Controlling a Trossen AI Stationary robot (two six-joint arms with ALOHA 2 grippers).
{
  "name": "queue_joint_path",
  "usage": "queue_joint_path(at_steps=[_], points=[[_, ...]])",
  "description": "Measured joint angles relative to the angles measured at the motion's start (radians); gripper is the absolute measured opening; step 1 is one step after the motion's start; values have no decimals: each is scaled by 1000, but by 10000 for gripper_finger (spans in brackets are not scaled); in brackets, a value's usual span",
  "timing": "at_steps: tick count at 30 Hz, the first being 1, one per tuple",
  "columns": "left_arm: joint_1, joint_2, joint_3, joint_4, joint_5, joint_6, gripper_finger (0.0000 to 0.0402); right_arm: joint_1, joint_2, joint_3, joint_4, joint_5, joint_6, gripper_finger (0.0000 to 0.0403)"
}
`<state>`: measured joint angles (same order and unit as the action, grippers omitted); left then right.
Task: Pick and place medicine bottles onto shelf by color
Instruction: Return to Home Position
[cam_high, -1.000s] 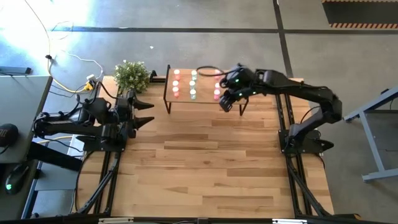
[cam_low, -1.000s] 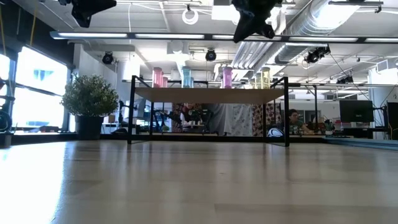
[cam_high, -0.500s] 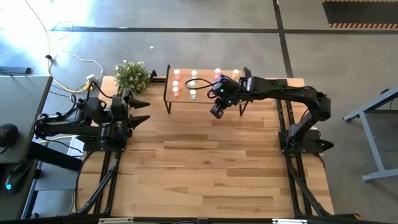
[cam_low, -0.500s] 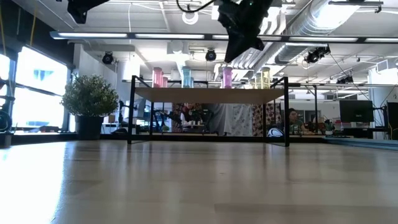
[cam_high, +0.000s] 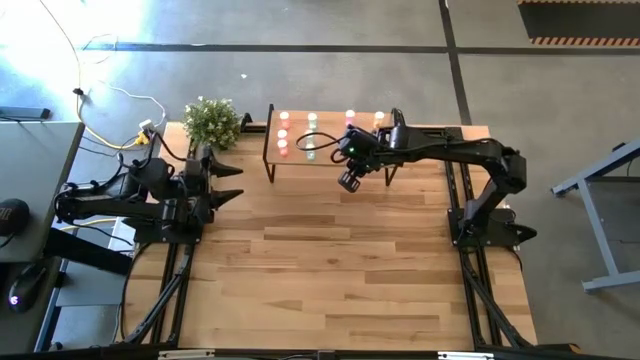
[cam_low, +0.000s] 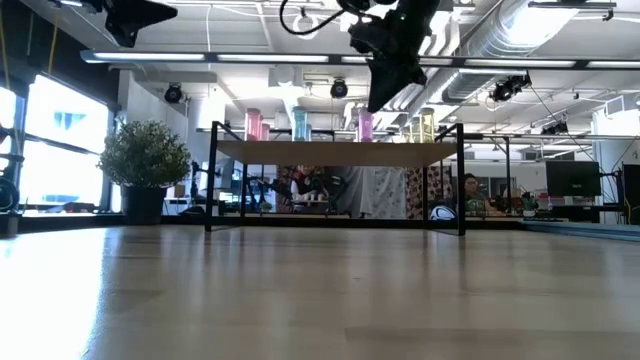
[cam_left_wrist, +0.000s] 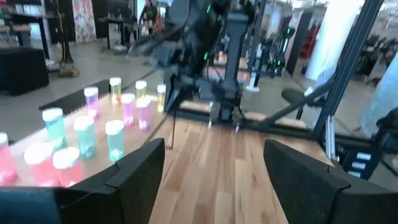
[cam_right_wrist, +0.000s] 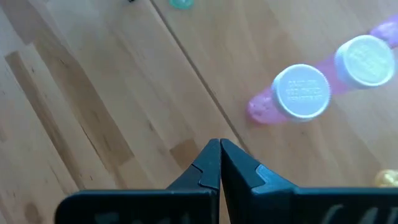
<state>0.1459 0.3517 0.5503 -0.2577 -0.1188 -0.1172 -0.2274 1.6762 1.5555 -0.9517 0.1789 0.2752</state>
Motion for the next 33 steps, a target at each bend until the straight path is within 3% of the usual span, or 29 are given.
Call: queue_joint_path(at_steps=[5,11,19,28,33], points=[[-3,-21,-31,-44,3,-5,266,24,-13,0,14,11,-15,0],[-4,-105,-132,30,3,-38,266,52,-13,0,10,8,-1,0],[-4,-218,-196,18,3,-27,266,24,-13,0,-8,-1,-25,0],[-2,-275,-308,51,-31,-10,266,-24,-13,0,40,-116,-118,0],[-2,-275,-337,58,-99,-20,266,-57,0,0,46,-156,-150,0]])
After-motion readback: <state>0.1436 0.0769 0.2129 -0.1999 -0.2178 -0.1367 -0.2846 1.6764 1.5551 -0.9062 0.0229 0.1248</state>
